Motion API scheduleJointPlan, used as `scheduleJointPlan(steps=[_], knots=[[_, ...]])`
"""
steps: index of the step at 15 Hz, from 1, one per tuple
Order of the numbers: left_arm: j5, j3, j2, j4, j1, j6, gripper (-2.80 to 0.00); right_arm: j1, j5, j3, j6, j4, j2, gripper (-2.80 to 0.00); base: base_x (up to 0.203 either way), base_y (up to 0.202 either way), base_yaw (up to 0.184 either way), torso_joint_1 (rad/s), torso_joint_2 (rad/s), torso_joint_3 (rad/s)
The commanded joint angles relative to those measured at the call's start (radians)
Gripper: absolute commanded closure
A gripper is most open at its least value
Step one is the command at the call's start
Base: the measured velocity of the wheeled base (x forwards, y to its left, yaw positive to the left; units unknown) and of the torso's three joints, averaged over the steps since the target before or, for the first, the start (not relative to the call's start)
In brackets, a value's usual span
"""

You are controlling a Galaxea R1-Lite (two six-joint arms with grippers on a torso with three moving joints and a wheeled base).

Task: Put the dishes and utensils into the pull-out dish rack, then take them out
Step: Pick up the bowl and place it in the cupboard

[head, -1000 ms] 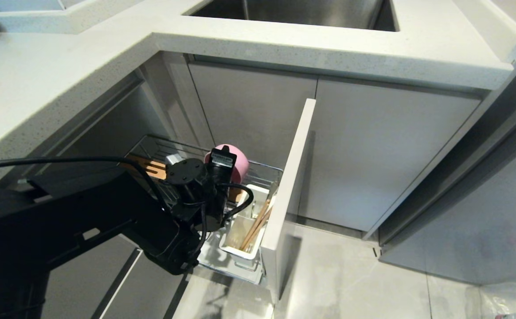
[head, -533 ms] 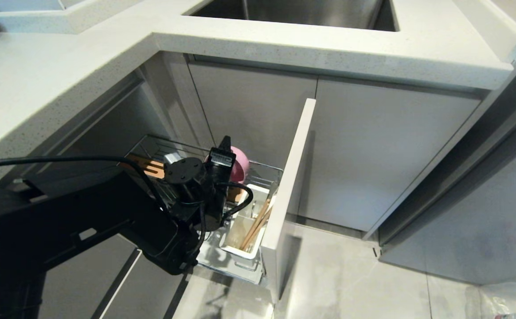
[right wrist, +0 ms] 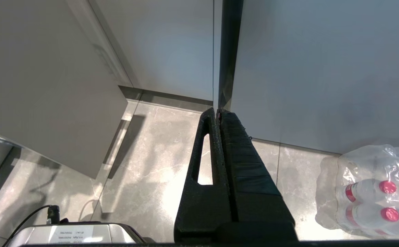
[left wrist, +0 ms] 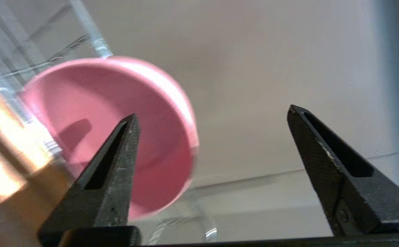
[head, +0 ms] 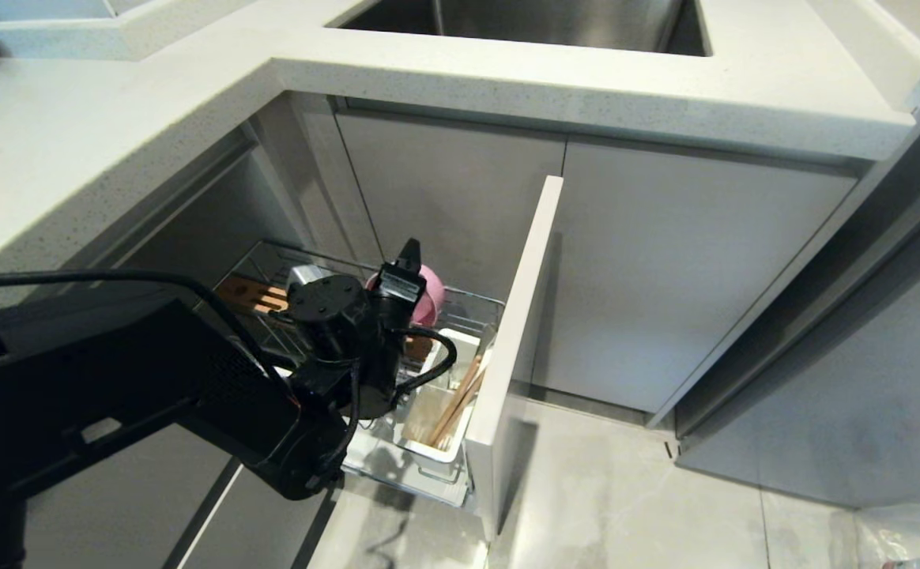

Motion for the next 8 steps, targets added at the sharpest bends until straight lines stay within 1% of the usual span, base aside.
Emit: scheduleJointPlan(steps=[1, 3, 6, 7, 8], knots=[[0.020, 0.002, -0.035, 0.019, -0.014, 0.018, -2.80, 0.000, 0.000, 0.002, 0.000, 0.000, 0.000, 0.00, 0.000, 0.000, 0.000, 0.000, 0.00, 0.000], [0.037, 0.003, -0.061, 0.020, -0.023, 0.055, -2.80, 0.000, 0.000, 0.002, -0.001, 0.000, 0.000, 0.00, 0.000, 0.000, 0.000, 0.000, 0.00, 0.000], [0.054, 0.003, -0.098, 0.021, -0.032, 0.073, -2.80, 0.000, 0.000, 0.002, -0.001, 0.000, 0.000, 0.00, 0.000, 0.000, 0.000, 0.000, 0.00, 0.000], [0.063, 0.002, -0.108, 0.019, -0.039, 0.090, -2.80, 0.000, 0.000, 0.002, -0.001, 0.000, 0.000, 0.00, 0.000, 0.000, 0.000, 0.000, 0.00, 0.000], [0.073, 0.002, -0.115, 0.018, -0.042, 0.107, 0.00, 0.000, 0.000, 0.002, 0.001, 0.000, 0.000, 0.00, 0.000, 0.000, 0.000, 0.000, 0.00, 0.000]])
